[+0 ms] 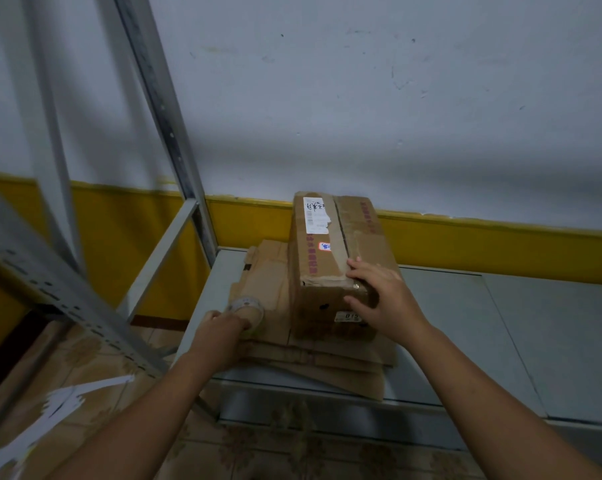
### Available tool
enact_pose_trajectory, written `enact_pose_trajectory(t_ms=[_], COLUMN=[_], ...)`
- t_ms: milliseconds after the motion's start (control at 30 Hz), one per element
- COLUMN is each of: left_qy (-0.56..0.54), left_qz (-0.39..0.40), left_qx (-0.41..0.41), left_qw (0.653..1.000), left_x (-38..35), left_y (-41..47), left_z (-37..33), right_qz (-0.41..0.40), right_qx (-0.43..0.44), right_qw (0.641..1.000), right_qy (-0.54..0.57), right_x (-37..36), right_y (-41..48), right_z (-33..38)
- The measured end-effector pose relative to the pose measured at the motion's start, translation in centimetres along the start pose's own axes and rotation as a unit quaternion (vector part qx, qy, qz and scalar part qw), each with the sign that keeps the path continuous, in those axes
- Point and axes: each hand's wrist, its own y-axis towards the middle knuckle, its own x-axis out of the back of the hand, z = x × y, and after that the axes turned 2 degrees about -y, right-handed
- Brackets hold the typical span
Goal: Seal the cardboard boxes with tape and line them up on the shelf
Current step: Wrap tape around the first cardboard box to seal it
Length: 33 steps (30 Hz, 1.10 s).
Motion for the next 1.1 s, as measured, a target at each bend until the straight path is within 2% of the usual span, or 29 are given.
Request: enact_pose_trajectory(t_ms=[133,267,467,567,667,767,833,967,1100], left_qy=[0.024,-0.075,-0.162,-0.168,-0.167,-0.176,-0.178,-0.181,-0.189], left_qz=[-0.025,-0.139,-0.237,-0.246,-0.259,-0.256,-0.247,-0.243,-0.237], left_qx=[-0.005,-0.003,-0.059,-0.086,-0.116,-0.136,-0.144,-0.142,-0.164], left_qw=[0.999,0.987,0.956,0.951,0.944,0.941,0.941,0.942,0.939], left_x=[1.1,4.2,12.6,15.6,17.5,18.4,18.7,19.2,19.1], left_y=[-0.1,-1.9,-5.7,-5.8,-5.3,-4.7,-4.3,-4.1,-3.5], left_z=[-0.2,0.0,-2.9,-5.3,-7.7,-9.3,-10.1,-11.1,-11.7], right_qz=[0.008,-0.005,-0.002,0.011,0.003,-0.038,-0.052,-0.104,-0.173], right_qx=[-0.036,-0.040,-0.052,-0.077,-0.114,-0.088,-0.066,-0.053,-0.084], right_qw=[0.999,0.998,0.995,0.988,0.965,0.942,0.939,0.958,0.942], right_qy=[0.028,0.055,0.087,0.130,0.237,0.322,0.334,0.262,0.275], right_x=[0.3,0.5,1.1,1.6,2.7,4.1,5.0,5.3,5.2], right_y=[0.0,-0.1,0.4,0.8,1.3,1.9,2.0,1.6,1.4], right_z=[0.5,0.7,1.7,2.5,4.2,6.1,7.3,7.7,7.8])
